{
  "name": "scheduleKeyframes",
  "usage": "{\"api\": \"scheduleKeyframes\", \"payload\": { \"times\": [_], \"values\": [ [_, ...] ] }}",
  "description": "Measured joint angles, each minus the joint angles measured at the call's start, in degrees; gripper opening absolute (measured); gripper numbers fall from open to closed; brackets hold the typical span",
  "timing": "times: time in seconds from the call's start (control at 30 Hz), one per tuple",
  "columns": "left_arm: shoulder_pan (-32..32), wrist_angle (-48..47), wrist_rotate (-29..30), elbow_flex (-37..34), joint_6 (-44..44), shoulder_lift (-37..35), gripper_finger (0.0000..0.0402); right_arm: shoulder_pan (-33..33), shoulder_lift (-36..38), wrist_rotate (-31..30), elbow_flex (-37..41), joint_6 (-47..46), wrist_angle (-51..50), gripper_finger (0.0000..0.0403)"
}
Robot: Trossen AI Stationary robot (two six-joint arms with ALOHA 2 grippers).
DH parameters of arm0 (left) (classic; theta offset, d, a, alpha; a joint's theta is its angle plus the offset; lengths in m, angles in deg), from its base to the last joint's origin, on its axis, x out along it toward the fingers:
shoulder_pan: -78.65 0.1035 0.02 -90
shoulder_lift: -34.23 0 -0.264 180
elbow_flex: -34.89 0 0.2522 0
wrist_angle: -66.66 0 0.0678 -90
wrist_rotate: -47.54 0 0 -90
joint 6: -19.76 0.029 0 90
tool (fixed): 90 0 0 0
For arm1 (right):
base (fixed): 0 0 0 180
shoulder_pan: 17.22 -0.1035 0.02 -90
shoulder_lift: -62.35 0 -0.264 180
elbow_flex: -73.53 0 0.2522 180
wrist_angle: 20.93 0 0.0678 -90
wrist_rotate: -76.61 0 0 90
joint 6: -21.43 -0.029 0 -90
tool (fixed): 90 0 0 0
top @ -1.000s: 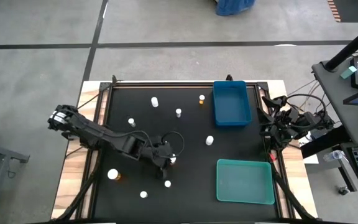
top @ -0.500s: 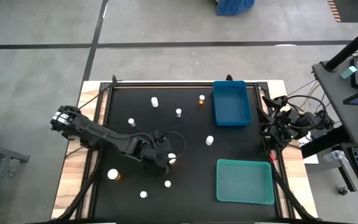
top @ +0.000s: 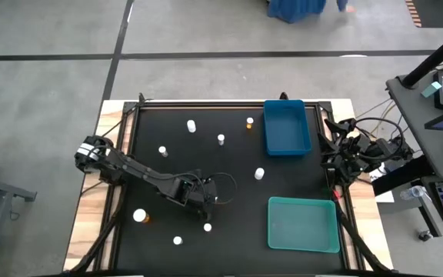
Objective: Pick and place medicine bottles into bin by pill shape (circle, oval)
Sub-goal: Put the bottom right orange pill bottle into the light green bin
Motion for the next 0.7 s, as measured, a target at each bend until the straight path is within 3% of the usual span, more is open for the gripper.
{"api": "scheduleKeyframes", "payload": {
  "times": [0.37,0.7],
  "values": [
    [0.06,2.59,-1.01,0.04,0.01,0.25,0.0267,0.02,0.00,-0.17,0.00,0.52,0.00,0.0258],
    [0.40,3.80,-0.97,0.13,0.04,4.99,0.0257,0.02,0.00,-0.17,0.00,0.18,0.00,0.0258]
  ]
}}
